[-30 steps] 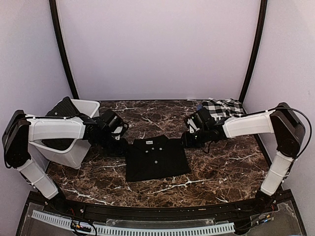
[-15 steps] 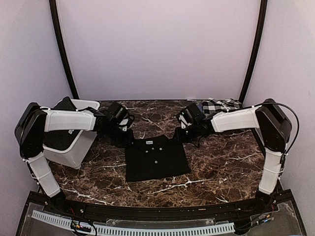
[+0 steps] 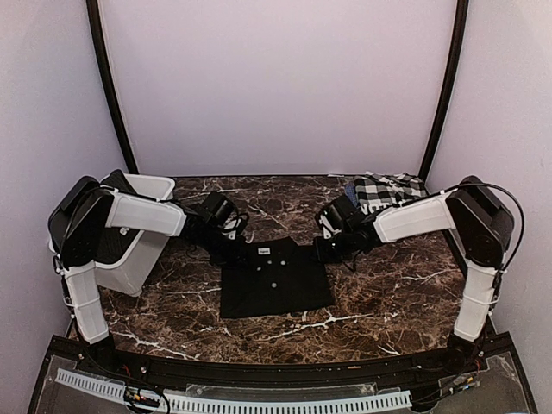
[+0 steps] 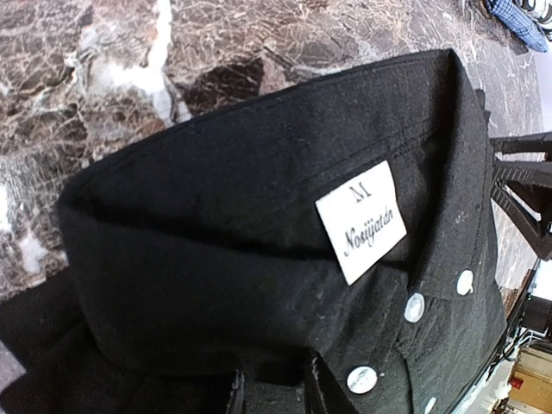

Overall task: Fold and stack the long sleeve shirts
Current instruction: Adjust the square-folded shirt at the center of the board, then move the square-folded shirt to the center of the board.

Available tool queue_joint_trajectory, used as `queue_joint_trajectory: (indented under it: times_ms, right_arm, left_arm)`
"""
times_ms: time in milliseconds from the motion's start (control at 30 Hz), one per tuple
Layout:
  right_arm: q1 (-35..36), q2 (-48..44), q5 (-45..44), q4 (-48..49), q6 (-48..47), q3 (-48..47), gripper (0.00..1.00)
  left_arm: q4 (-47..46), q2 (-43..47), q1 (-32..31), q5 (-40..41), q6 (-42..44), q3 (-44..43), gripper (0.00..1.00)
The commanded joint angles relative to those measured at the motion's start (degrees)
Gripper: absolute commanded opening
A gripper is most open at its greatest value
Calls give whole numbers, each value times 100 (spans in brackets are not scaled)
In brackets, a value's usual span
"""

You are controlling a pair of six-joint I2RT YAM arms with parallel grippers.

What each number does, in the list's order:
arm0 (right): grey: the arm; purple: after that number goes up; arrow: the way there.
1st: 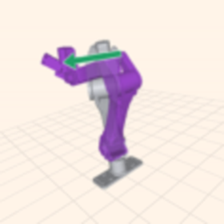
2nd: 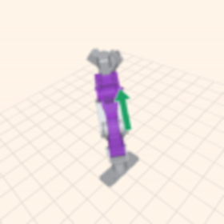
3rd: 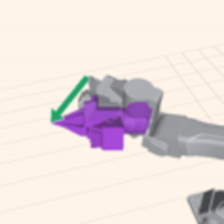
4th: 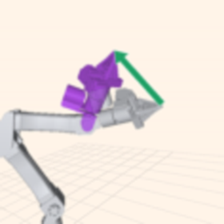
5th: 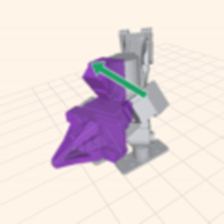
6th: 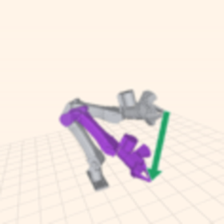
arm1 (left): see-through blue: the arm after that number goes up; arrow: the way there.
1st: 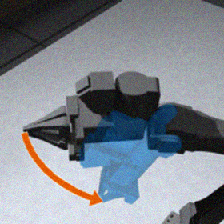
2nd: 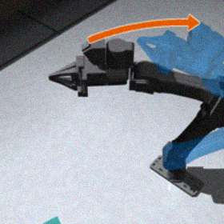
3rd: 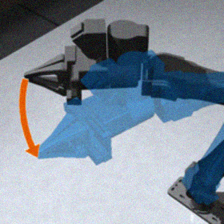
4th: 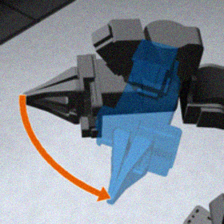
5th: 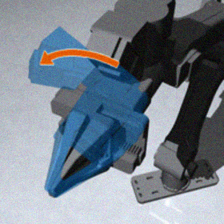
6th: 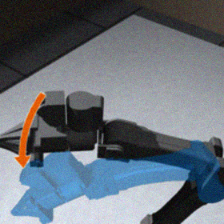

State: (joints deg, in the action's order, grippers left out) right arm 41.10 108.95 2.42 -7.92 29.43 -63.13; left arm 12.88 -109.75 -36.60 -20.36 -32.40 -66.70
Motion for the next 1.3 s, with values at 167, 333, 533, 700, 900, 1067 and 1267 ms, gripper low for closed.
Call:
queue_joint_trajectory:
  times_ms: [167,333,533,700,900,1067,1267]
  right_arm:
    - [-66,-710,-436,-728,-51,-114,33]
    - [-479,-603,-951,-1083,-340,-638,37]
    - [-970,-144,-1471,-1329,-650,-1372,37]
    - [-1216,458,-1832,-1467,-888,-2005,37]
    - [-1380,1228,-2344,-1672,-1106,-2827,37]
    - [-1387,1725,-2900,-1991,-1229,-3196,37]
    - [-1386,1863,-2915,-1902,-1190,-3024,37]
  left_arm:
    - [586,176,-88,456,280,-101,24]
    - [1009,297,-285,684,516,-630,25]
    - [1112,682,-375,851,557,-779,26]
    - [1083,682,-583,699,640,-981,26]
    - [1051,585,-837,565,628,-1007,26]
    - [953,622,-997,447,661,-1027,26]
    - [566,328,-1334,205,755,-1304,26]
